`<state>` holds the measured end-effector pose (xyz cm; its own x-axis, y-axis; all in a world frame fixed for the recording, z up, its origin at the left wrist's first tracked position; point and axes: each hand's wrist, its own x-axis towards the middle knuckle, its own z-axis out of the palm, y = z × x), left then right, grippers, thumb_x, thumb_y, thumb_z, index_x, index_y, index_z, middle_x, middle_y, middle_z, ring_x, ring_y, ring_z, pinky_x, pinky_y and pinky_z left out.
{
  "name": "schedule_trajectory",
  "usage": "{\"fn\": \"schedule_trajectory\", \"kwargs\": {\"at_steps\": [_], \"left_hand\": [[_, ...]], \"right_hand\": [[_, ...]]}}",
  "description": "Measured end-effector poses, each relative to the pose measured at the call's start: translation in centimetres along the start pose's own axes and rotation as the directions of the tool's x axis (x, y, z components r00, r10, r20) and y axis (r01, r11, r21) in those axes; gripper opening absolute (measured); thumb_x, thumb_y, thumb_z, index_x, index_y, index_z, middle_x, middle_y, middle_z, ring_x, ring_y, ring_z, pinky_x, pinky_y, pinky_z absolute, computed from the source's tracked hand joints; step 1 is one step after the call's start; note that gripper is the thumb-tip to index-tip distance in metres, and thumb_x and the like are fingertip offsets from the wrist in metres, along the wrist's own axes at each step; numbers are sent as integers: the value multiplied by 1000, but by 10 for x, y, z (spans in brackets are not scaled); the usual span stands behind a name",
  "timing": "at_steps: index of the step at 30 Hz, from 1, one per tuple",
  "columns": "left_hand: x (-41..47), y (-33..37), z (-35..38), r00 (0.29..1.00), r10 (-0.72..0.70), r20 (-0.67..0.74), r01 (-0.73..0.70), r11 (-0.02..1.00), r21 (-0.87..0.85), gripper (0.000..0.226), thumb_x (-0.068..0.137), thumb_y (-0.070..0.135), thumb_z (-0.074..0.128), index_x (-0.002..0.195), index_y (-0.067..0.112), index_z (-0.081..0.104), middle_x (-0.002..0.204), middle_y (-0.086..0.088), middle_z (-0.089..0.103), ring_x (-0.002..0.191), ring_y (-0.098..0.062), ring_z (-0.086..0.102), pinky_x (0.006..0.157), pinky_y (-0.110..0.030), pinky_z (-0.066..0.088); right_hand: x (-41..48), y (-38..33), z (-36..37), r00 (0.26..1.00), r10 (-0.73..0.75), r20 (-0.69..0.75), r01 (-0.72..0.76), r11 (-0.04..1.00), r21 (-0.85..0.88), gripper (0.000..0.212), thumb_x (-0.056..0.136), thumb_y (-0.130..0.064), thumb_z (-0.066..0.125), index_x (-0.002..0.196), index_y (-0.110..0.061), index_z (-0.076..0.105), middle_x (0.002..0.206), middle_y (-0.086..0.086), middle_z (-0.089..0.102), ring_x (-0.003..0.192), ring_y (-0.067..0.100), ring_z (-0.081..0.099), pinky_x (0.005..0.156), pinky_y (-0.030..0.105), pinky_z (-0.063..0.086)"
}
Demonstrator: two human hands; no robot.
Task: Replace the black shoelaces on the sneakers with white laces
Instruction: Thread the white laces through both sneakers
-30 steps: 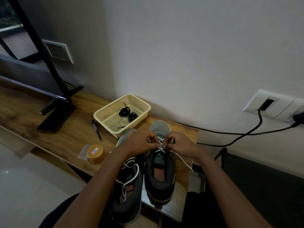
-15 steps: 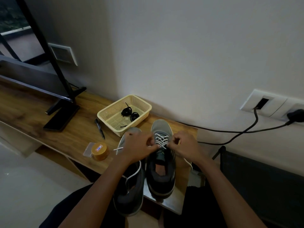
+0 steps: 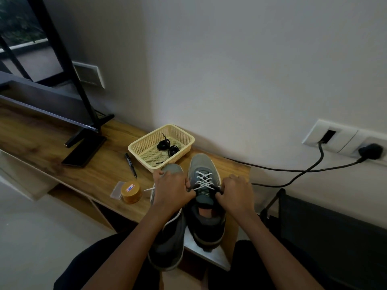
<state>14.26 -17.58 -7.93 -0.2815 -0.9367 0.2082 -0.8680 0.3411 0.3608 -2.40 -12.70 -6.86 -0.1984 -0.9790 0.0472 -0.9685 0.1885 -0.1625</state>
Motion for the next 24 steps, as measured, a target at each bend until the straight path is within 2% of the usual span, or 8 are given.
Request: {"fn": "schedule_trajectory", "kwargs": {"at_steps": [2,4,6,9,12,17,20,24], "left_hand": [[1,-3,0,999,33,21,-33,999,-9,18,77,46,64,75,30,57,75,14,60,86,-4,53,93,-34,15],[3,-9,1,998,55,34,-53,997,-59,15,85,47,57,86,32,59,91,14,59,96,-7,49,98,-38,21],[5,-15,2,994,62,87,-56,995,-78,17,91,37,50,102,31,61,109,12,58,108,-15,46,102,-49,28],[5,-13,1,983,66,173,-64,998,-16,21,91,36,53,109,33,65,113,13,62,118,-15,43,109,-53,19],[6,-8,-6,990,71,125,-78,996,51,17,91,40,56,96,34,71,97,14,68,113,-10,47,111,-49,6],[7,-8,-16,992,14,125,-24,997,75,17,90,42,57,96,36,72,95,16,68,114,-8,45,110,-42,1],[7,-8,-16,988,6,152,-25,991,128,20,89,47,56,97,38,72,97,16,68,113,-7,47,109,-42,2],[9,-11,-24,993,-16,114,12,999,36,21,86,50,58,86,36,73,81,17,68,99,-4,53,101,-33,4]], "right_hand": [[2,5,1,1000,-1,21,-2,990,143,22,81,-36,64,71,-19,54,86,1,57,88,21,51,71,32,40],[6,12,-1,998,53,37,-64,915,400,32,83,-31,66,61,-18,48,70,0,51,69,16,48,59,29,36],[15,20,0,996,87,35,-92,844,529,20,87,-16,59,68,-12,57,74,2,54,73,19,51,64,30,38],[24,23,9,990,-15,138,-42,917,397,10,86,-18,60,90,-15,69,99,1,59,101,24,51,88,37,42],[26,22,10,986,-29,161,-18,959,284,14,89,-23,59,90,-13,68,105,3,61,107,27,47,89,38,41],[23,29,3,994,19,105,-43,971,235,14,87,-20,55,82,-15,66,93,-1,66,103,23,47,85,40,44],[22,27,5,994,15,112,-45,962,268,15,85,-17,54,72,-17,62,81,-2,65,92,23,56,79,37,47],[22,30,-10,984,56,170,-136,848,512,23,82,-6,64,62,-17,63,63,-2,64,65,16,63,70,34,52]]}}
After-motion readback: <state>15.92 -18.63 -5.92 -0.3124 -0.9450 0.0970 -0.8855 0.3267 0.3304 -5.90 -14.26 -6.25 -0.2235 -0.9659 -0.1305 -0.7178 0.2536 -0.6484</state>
